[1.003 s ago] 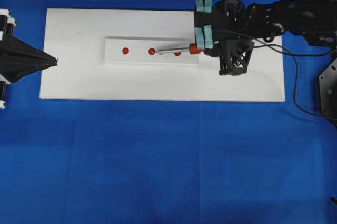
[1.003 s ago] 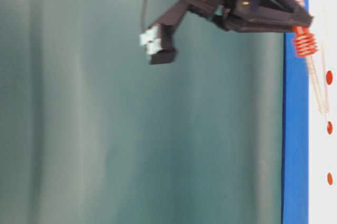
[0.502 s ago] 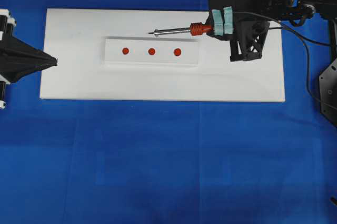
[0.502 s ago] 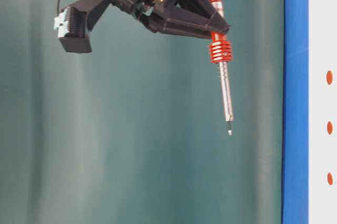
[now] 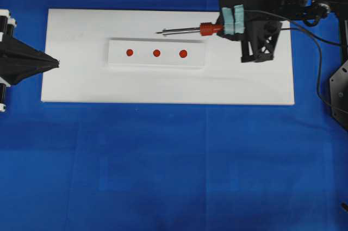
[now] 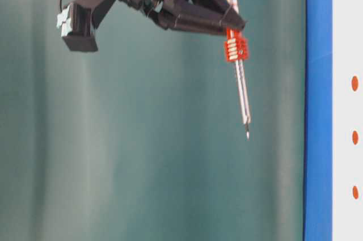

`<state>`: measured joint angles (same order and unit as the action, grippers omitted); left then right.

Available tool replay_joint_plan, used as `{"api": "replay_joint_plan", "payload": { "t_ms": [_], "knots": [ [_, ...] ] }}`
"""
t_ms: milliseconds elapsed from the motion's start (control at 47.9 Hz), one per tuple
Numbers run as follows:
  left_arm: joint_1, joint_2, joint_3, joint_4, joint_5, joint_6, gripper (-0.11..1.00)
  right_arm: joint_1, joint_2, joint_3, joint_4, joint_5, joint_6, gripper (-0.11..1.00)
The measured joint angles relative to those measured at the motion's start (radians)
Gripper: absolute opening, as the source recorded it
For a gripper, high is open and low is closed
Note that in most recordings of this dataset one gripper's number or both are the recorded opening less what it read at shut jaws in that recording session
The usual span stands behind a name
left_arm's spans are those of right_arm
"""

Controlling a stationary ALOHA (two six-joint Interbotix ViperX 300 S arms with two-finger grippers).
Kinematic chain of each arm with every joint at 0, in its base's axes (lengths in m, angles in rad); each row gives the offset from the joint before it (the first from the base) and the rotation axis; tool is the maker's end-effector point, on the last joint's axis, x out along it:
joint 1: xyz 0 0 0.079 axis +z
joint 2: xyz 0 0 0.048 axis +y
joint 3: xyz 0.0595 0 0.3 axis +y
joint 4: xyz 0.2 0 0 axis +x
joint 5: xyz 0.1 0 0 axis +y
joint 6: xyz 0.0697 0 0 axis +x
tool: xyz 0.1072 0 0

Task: Touch the tip of the soldering iron to the mark.
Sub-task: 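Lift the iron tip and move it rightward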

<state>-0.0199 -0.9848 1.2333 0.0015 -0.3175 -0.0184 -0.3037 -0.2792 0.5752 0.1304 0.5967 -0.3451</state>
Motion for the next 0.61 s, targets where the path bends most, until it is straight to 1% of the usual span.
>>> {"api": "replay_joint_plan", "payload": {
  "t_ms": [146,334,606],
  "knots": [
    [0.0,0.0,0.002,-0.002,0.0,0.0,0.0,-0.009,-0.055,0.049,0.0,0.008,0.006,0.06],
    [0.0,0.0,0.002,-0.002,0.0,0.0,0.0,-0.018,-0.129,0.101,-0.002,0.048,0.006,0.06],
    [0.0,0.0,0.002,-0.002,0.0,-0.002,0.0,-0.02,-0.167,0.126,-0.002,0.069,0.012,0.06]
  ]
}}
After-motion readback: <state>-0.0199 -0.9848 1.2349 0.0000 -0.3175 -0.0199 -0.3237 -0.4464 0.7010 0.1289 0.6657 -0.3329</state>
